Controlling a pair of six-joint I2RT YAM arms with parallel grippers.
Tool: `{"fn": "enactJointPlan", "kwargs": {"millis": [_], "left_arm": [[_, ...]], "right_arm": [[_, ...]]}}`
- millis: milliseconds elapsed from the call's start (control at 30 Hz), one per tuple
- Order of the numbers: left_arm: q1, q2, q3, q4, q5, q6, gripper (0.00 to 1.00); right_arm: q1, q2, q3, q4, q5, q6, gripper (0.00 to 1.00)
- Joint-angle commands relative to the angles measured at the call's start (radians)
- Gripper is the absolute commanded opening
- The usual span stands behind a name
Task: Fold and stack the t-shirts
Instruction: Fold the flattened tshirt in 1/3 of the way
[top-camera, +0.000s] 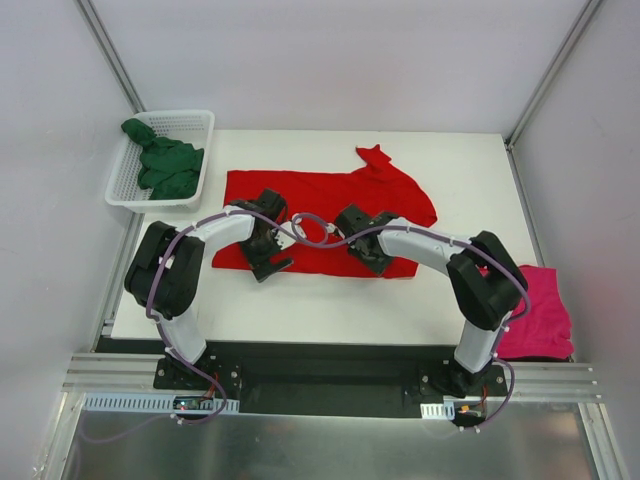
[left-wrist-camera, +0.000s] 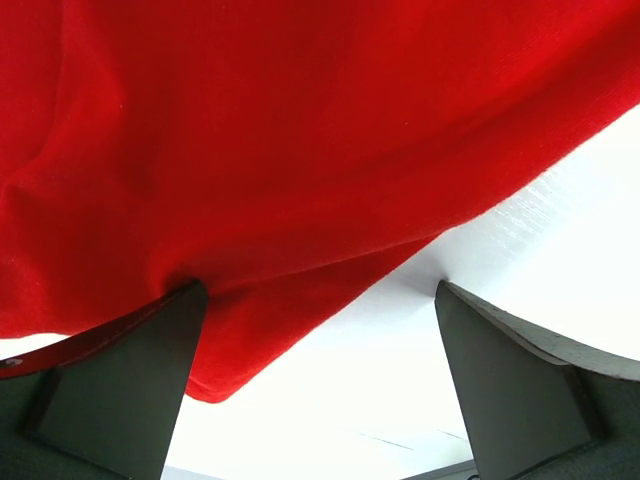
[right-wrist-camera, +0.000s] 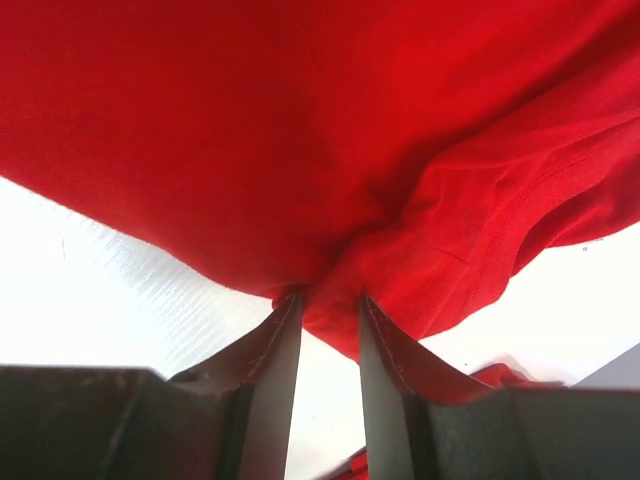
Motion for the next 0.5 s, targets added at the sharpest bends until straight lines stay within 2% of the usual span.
{"fn": "enactJointPlan", "kwargs": {"millis": [0, 233, 467], "left_arm": [[0.016, 0.003, -0.037, -0.004, -0.064, 0.018, 0.99], [0.014, -0.006, -0.048, -0.004, -0.065, 0.020, 0.99], [0.014, -0.005, -0.046, -0.004, -0.059, 0.017, 0.99]], "right_arm": [[0.043, 0.002, 0.011, -0.028, 0.018, 0.010, 0.32], [0.066, 0.011, 0.037, -0.045, 0.005, 0.027, 0.32], [0.069, 0.046, -0.003, -0.011, 0.055, 0.007, 0.32]]}}
